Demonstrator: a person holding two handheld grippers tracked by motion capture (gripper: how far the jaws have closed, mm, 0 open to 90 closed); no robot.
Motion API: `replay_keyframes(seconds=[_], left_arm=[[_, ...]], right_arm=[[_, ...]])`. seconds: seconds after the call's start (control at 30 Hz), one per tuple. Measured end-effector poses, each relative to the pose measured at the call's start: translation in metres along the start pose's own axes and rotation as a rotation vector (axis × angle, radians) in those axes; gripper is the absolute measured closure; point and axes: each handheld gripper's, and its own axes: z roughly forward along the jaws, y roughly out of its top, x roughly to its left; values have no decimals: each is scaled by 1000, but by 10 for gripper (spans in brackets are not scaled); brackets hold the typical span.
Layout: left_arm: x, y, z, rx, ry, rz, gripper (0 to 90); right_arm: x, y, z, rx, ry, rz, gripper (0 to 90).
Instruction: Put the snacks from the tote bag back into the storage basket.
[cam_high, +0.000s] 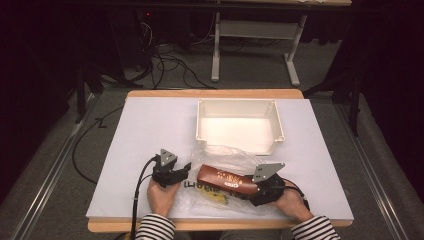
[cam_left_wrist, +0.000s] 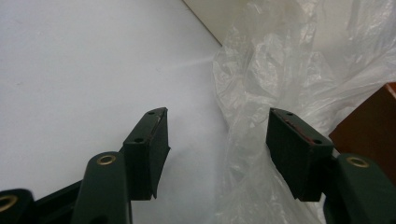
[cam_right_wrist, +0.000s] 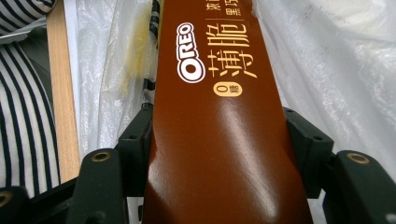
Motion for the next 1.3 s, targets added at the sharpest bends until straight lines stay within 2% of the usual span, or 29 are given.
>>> replay_keyframes(seconds=[0.4, 0.5, 0.8, 1.17, 1.3], left_arm=[[-1, 0, 1, 13, 7, 14, 398], [-1, 1, 1, 15, 8, 16, 398], [-1, 1, 1, 15, 8, 16, 398], [-2, 0, 1, 13, 6, 18, 397], [-2, 0, 1, 7, 8, 14, 396]], right_arm=[[0, 9, -11, -55, 14, 17, 385], [-1, 10, -15, -70, 18, 33, 385], [-6, 15, -26, -85, 14, 63, 384], [-10, 23, -40, -108, 0, 52, 383], [-12, 25, -45, -118, -2, 62, 383]])
